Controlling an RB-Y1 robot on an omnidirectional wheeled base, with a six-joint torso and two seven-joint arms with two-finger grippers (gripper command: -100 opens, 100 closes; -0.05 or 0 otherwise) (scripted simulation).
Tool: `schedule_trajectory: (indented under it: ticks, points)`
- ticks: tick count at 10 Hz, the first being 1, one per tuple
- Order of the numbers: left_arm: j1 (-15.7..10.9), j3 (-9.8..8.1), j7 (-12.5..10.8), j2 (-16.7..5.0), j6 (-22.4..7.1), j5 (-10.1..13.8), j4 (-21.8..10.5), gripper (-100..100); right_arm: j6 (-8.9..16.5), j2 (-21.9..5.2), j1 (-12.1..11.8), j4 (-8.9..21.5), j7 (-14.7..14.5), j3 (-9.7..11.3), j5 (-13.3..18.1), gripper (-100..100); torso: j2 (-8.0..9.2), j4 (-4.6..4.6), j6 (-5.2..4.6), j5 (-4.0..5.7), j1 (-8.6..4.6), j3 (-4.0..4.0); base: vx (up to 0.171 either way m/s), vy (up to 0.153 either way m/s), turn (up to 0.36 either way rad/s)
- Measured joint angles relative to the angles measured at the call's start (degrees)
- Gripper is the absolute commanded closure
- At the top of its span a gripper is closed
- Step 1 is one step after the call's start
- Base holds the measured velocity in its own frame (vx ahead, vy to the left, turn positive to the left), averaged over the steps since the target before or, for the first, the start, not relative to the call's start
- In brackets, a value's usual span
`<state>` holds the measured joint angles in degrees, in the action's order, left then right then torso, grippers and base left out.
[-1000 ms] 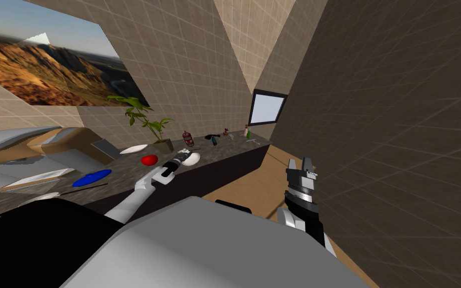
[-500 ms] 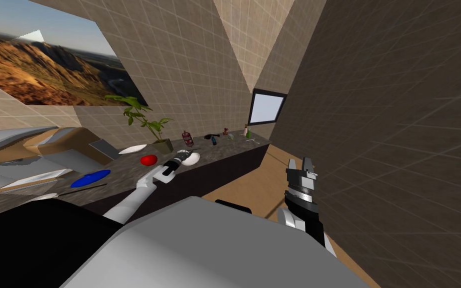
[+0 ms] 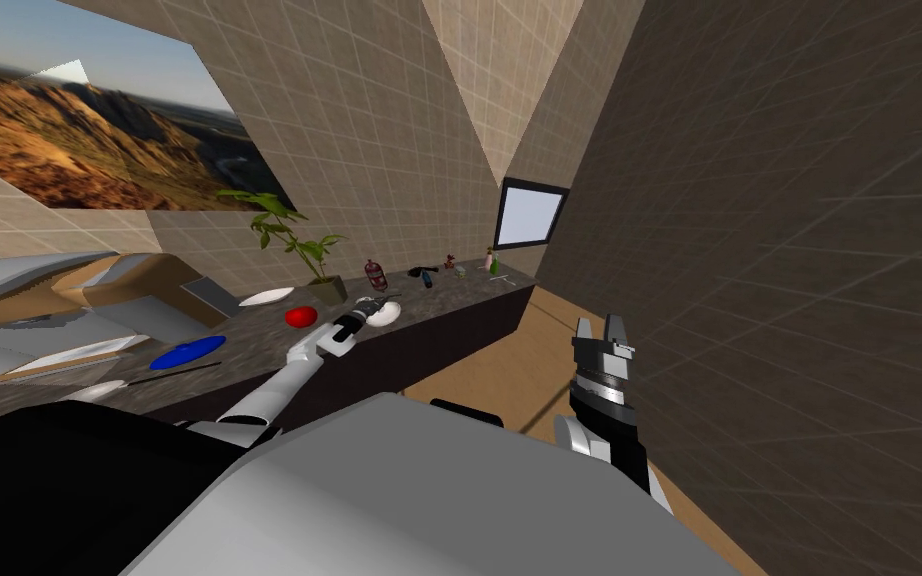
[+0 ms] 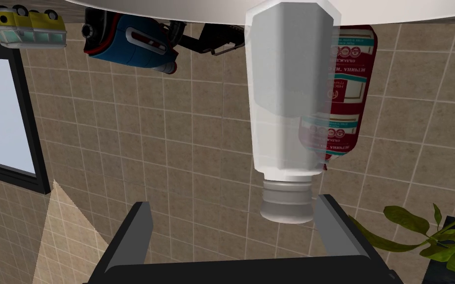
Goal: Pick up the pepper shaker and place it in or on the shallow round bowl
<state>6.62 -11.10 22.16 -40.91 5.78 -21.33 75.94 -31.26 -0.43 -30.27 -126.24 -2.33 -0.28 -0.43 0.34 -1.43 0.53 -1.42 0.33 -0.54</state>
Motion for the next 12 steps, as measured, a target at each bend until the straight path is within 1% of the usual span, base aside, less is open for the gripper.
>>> schedule_trajectory:
  ticks: [1,2,3,5,6,8,9,11,12]
  points:
    - [-1.55,0.79,-0.23,-0.82,0.05,-0.07,-1.39,-100,0.00,0.00,0.01,0.00,0.00,0.00,0.00,0,0.09,0.01,-0.04,0.01,-0.04,0.04,-0.092,-0.013,-0.048]
    - [-3.12,1.15,-0.42,-1.23,0.19,-0.12,-2.86,-100,0.00,0.00,0.00,0.00,0.00,0.00,0.00,0,0.09,0.02,-0.01,0.01,-0.04,0.05,-0.044,-0.004,0.005]
    - [-4.39,1.22,-0.38,-1.19,0.40,-0.21,-4.57,-100,0.00,0.00,0.00,0.00,0.00,0.00,0.00,0,-0.03,0.00,0.00,0.00,-0.01,-0.01,-0.091,-0.017,-0.066]
    - [-7.57,2.12,-0.37,-1.81,1.06,-0.59,-7.85,-100,0.00,0.00,0.01,0.00,0.00,0.00,0.00,0,0.12,0.03,-0.01,0.01,-0.05,0.07,-0.077,-0.010,-0.025]
    - [-8.95,2.25,-0.39,-1.93,1.17,-0.62,-9.65,-100,0.00,0.00,0.00,0.00,0.00,0.00,0.00,0,-0.01,0.00,0.01,0.01,-0.01,0.00,-0.078,-0.008,-0.080]
    - [-12.81,3.35,-0.66,-3.04,1.83,-0.84,-13.80,-100,0.00,0.00,0.00,0.00,0.00,0.00,0.00,0,0.10,0.02,0.00,0.01,-0.04,0.05,-0.073,-0.012,-0.016]
    - [-13.93,3.41,-0.69,-3.12,1.95,-0.87,-15.38,-100,0.00,0.00,0.00,0.00,0.00,0.00,0.00,0,-0.02,0.00,0.02,0.01,-0.02,-0.01,-0.081,-0.018,-0.073]
    - [-17.53,4.46,-0.91,-4.07,2.36,-1.10,-19.20,-100,0.00,0.00,0.00,0.00,0.00,0.00,0.00,0,0.07,0.02,0.01,0.01,-0.02,0.04,-0.067,-0.005,-0.020]
    - [-18.56,4.49,-0.90,-4.07,2.47,-1.17,-20.52,-100,0.00,0.00,0.00,0.00,0.00,0.00,0.00,0,-0.04,0.00,0.02,0.00,0.00,-0.01,-0.071,-0.016,-0.064]
